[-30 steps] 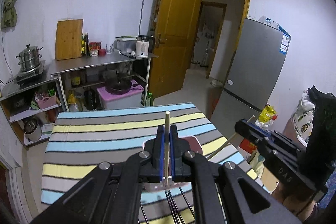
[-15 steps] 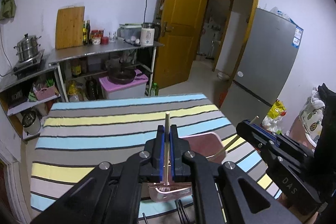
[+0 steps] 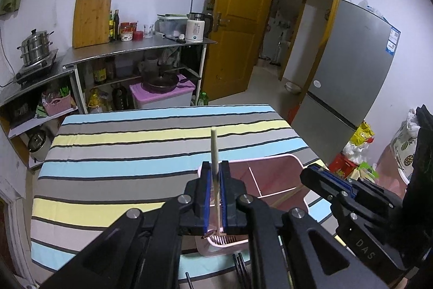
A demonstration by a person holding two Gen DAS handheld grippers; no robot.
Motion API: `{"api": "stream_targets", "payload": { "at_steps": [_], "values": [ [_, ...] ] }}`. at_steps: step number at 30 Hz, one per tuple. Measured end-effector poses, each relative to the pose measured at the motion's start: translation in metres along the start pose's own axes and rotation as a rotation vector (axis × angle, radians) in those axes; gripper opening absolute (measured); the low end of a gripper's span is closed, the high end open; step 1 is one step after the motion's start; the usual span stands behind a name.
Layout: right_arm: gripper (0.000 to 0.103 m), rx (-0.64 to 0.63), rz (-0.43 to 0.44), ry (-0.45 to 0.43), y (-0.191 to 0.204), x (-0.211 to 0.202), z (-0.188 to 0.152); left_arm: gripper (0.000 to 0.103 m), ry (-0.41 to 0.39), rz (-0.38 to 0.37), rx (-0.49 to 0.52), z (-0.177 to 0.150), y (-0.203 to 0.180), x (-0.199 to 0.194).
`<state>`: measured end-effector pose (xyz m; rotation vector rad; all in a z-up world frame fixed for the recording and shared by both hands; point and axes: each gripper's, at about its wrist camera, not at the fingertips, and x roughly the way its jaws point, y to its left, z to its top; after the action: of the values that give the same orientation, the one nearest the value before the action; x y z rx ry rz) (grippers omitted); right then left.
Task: Organize utensils
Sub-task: 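Lower the left tool's wooden chopstick into the basket and open it while the right tool releases its own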
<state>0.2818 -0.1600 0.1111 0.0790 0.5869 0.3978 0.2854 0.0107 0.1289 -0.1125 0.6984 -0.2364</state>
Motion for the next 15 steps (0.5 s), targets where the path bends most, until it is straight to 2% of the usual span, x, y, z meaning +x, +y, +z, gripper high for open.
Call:
{"api": "stream_targets", "payload": {
  "at_steps": [1,3,8,15],
  "values": [
    [0.006,0.002,-0.001,0.003,-0.001,-0.001,-0.001,0.011,0.000,0.001,-0.001,0.001,0.000,0.000],
    [0.010,0.006,-0.004,0.007,-0.002,-0.002,-0.001,0.022,-0.003,0.001,-0.001,0.000,0.000,-0.002],
    [0.014,0.004,-0.015,-0.003,-0.004,-0.013,-0.001,0.030,-0.027,0.001,0.003,0.001,0.002,-0.014],
    [0.015,0.005,-0.026,-0.038,-0.005,-0.042,0.000,0.032,-0.065,-0.002,-0.009,0.001,0.005,-0.041]
  ]
}}
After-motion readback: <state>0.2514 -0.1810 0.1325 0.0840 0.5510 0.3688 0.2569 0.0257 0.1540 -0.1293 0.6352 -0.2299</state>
